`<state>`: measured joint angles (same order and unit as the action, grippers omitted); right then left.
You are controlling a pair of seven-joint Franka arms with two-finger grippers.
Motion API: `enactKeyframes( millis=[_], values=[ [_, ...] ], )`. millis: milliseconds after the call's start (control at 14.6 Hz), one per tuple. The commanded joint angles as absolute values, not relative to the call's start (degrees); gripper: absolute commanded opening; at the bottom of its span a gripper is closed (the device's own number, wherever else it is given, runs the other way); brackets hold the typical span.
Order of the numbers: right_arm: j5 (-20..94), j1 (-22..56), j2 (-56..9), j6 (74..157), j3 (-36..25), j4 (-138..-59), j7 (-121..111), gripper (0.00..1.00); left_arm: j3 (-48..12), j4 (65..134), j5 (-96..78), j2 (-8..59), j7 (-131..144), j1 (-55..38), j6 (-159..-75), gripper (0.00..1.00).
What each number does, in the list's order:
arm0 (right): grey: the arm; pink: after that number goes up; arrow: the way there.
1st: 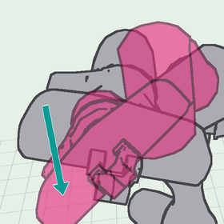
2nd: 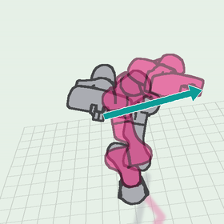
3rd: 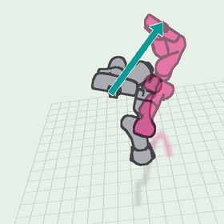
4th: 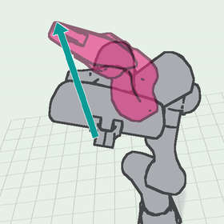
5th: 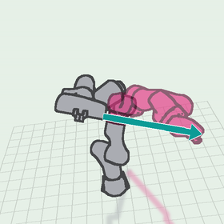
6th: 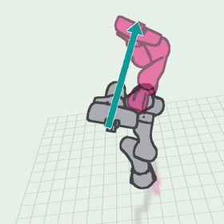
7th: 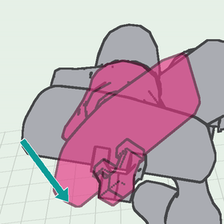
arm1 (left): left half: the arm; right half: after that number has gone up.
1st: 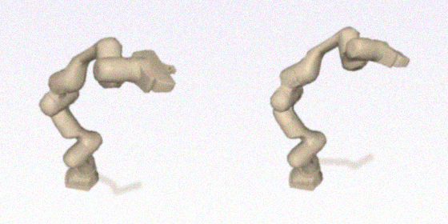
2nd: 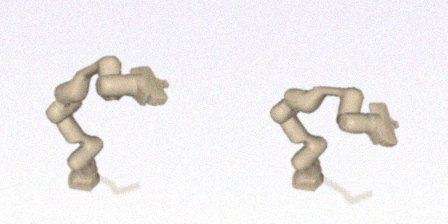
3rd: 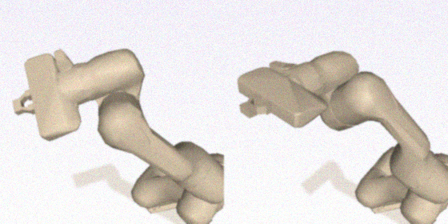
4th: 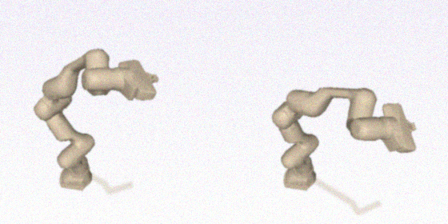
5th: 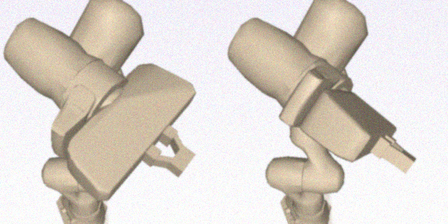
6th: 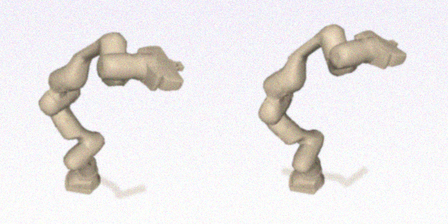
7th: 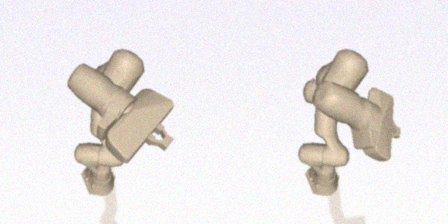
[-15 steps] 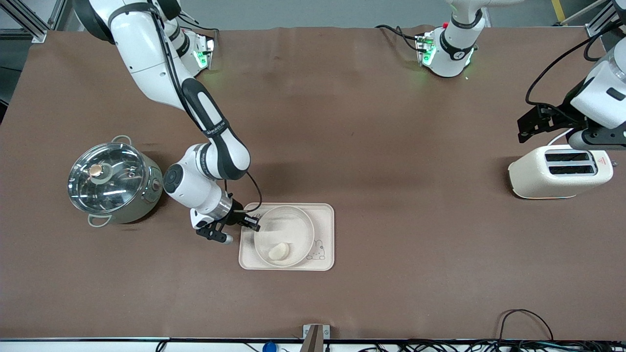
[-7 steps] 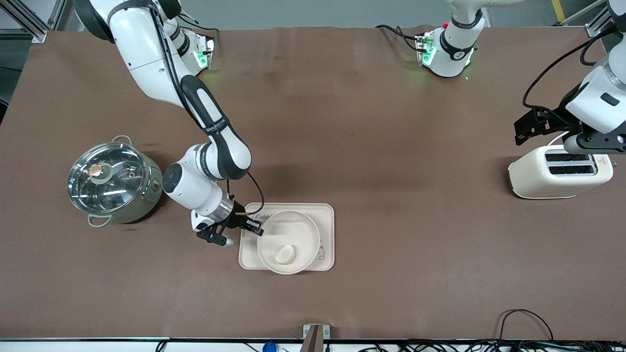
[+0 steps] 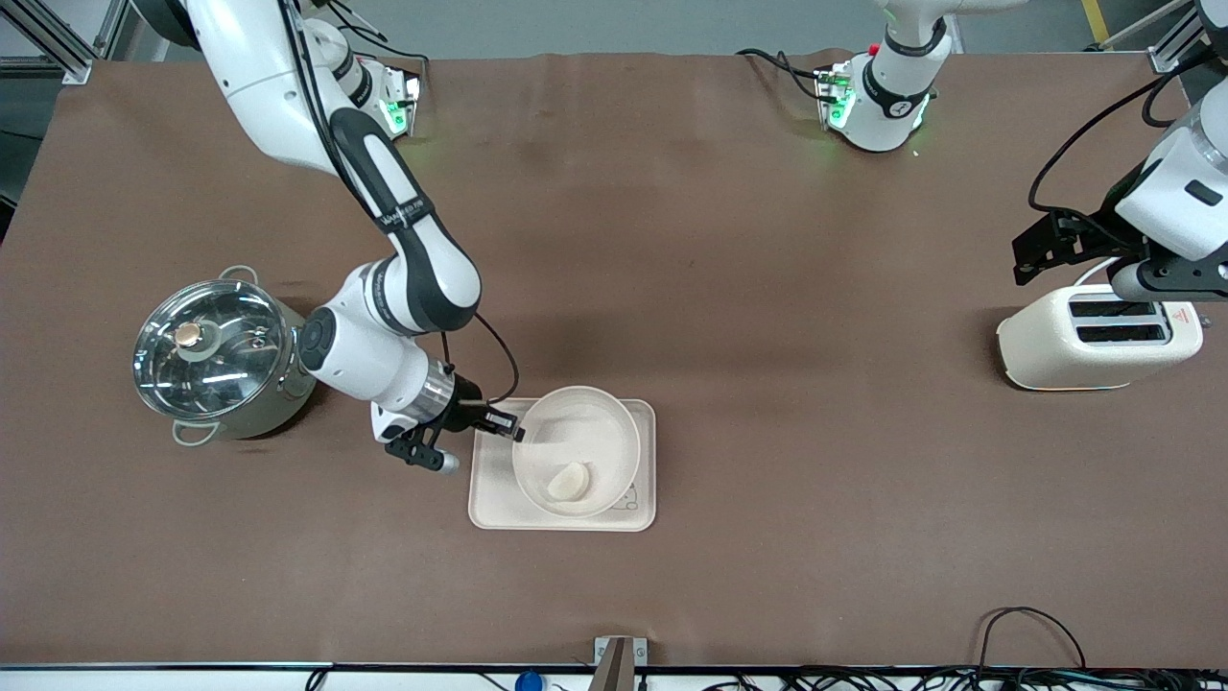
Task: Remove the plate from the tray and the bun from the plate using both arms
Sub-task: 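Slide the plate off the tray with the right gripper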
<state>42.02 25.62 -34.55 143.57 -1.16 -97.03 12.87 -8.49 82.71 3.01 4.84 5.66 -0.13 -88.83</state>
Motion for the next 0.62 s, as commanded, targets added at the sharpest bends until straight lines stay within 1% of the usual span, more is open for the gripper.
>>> enactKeyframes(
  millis=[0, 137, 274, 411, 548],
  values=[
    [42.5, 26.8, -24.9, 144.2, -1.1, -110.4, 10.6, 0.00, -8.6, 82.0, 3.5, 4.8, 5.3, 0.3, -88.9, 1.00],
    [42.5, 28.6, -19.4, 145.2, -1.1, -119.2, 8.5, 0.00, -8.6, 82.0, 3.5, 4.8, 5.3, 0.4, -88.9, 1.00],
    [42.5, 31.9, -15.4, 149.6, -1.0, -126.7, 8.1, 0.00, -8.6, 82.1, 3.5, 4.8, 5.3, 0.4, -88.9, 1.00],
    [43.0, 35.2, -13.9, 153.4, -1.0, -130.7, 8.4, 0.00, -8.6, 82.1, 3.5, 4.8, 5.3, 0.4, -88.9, 1.00],
    [43.3, 38.0, -13.7, 158.1, -0.9, -133.8, 8.6, 0.00, -8.6, 82.1, 3.5, 4.8, 5.3, 0.4, -89.6, 1.00]
  ],
)
